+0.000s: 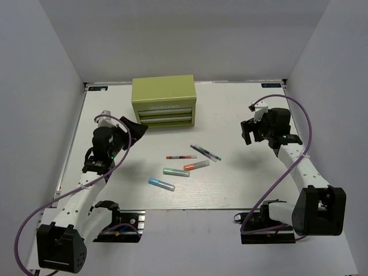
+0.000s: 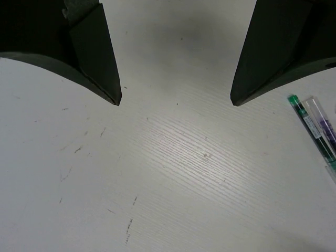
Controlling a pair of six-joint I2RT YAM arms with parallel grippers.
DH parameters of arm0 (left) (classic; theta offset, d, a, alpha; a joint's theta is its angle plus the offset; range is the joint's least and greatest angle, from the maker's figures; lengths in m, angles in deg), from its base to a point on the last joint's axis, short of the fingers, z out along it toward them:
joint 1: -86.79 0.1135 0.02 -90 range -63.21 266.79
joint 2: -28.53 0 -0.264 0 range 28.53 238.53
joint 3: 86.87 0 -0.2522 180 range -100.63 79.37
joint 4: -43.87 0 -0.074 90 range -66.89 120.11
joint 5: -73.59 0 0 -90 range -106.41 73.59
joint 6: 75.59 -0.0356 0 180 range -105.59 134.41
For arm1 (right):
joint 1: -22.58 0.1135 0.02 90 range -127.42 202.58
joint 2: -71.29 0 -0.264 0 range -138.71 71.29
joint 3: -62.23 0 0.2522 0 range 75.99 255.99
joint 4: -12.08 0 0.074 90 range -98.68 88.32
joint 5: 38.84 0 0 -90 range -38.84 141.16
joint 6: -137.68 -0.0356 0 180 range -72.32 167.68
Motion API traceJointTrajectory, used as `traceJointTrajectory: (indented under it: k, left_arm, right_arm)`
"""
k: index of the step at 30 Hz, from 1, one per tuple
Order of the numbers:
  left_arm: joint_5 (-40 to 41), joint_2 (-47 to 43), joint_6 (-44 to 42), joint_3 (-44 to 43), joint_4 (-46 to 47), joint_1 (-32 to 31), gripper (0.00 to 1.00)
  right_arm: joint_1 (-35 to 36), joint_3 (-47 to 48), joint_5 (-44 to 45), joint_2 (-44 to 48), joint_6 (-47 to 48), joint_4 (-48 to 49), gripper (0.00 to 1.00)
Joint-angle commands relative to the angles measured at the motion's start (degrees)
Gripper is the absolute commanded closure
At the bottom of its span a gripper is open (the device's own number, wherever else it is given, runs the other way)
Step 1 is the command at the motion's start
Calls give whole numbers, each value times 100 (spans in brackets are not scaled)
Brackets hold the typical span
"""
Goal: Sort the stationery into containers
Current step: Open the drawer in the storage box.
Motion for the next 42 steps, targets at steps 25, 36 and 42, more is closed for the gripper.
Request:
traceJointTrajectory:
  k: [25, 36, 42]
  left_arm:
    - [799, 2097, 1579, 76, 2425, -1121, 66]
    - [1906, 3564, 2203, 33, 4366, -1174, 41]
    - [2048, 4197, 2581, 120, 5632, -1227, 40]
  right_arm:
    - [62, 1229, -2127, -799, 356, -207, 75]
    - [132, 1160, -2251, -932, 109, 276, 44]
    - [132, 1098, -2269, -941, 232, 320, 44]
